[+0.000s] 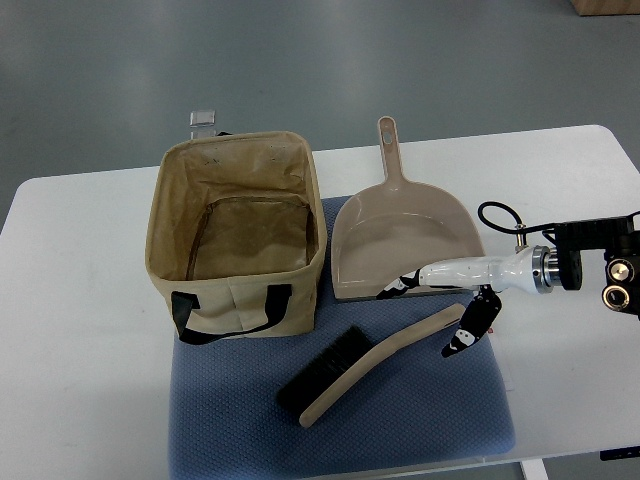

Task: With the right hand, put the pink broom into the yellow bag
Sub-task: 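Close the right hand's fingers around the beige brush handle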

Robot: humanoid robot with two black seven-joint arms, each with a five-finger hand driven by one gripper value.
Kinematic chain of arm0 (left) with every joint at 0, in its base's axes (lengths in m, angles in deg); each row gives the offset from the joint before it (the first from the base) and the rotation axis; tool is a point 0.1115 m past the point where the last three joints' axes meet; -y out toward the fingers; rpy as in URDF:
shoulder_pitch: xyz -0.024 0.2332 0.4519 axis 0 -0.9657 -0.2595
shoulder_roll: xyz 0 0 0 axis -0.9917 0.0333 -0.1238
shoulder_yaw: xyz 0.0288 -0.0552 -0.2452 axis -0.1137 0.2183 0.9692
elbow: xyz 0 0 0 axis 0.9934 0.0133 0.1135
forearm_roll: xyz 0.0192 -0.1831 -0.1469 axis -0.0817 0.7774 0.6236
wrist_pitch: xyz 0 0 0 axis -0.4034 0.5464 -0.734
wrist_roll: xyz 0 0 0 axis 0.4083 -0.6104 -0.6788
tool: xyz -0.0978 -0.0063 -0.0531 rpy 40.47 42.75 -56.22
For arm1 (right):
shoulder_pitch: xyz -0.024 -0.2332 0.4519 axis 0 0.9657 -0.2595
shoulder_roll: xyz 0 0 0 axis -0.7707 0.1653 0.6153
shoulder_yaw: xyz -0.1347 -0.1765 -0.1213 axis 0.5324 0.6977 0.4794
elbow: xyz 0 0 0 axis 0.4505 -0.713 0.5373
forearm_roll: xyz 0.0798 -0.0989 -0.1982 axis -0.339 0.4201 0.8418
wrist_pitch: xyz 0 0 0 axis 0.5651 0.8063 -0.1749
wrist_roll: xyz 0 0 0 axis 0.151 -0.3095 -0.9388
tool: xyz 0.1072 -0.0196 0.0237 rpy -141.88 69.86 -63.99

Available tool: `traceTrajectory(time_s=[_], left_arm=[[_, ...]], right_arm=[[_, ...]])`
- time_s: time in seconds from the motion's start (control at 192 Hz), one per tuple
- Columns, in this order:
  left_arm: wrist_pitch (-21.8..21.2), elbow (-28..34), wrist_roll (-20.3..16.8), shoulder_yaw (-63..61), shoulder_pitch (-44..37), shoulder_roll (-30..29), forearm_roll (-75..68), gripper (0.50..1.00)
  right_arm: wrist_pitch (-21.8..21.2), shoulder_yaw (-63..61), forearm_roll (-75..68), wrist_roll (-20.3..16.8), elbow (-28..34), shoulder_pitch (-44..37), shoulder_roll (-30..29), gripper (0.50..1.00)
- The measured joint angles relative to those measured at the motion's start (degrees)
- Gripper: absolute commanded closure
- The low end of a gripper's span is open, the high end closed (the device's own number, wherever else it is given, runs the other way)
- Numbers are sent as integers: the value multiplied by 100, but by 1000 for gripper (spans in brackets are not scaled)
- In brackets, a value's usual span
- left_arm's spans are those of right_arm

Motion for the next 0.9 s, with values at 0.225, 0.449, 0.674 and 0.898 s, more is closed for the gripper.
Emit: traceTrajectory(time_s=[0.225, 0.449, 0.674, 0.898], left_arm=[[0, -7, 0, -8, 0, 0, 0, 500], [-1, -6, 0, -9, 0, 0, -2, 500], [-8, -5, 0, -9, -9, 0, -2, 500], [-8, -2, 0, -9, -26, 0, -3, 500]], right_arm=[[257, 0, 176, 143, -172, 257, -66, 646], [523, -1, 270, 181, -261, 414, -130, 699], [701, -16, 423, 238, -520, 571, -312, 771], [958, -26, 790, 264, -768, 761, -463, 1000]])
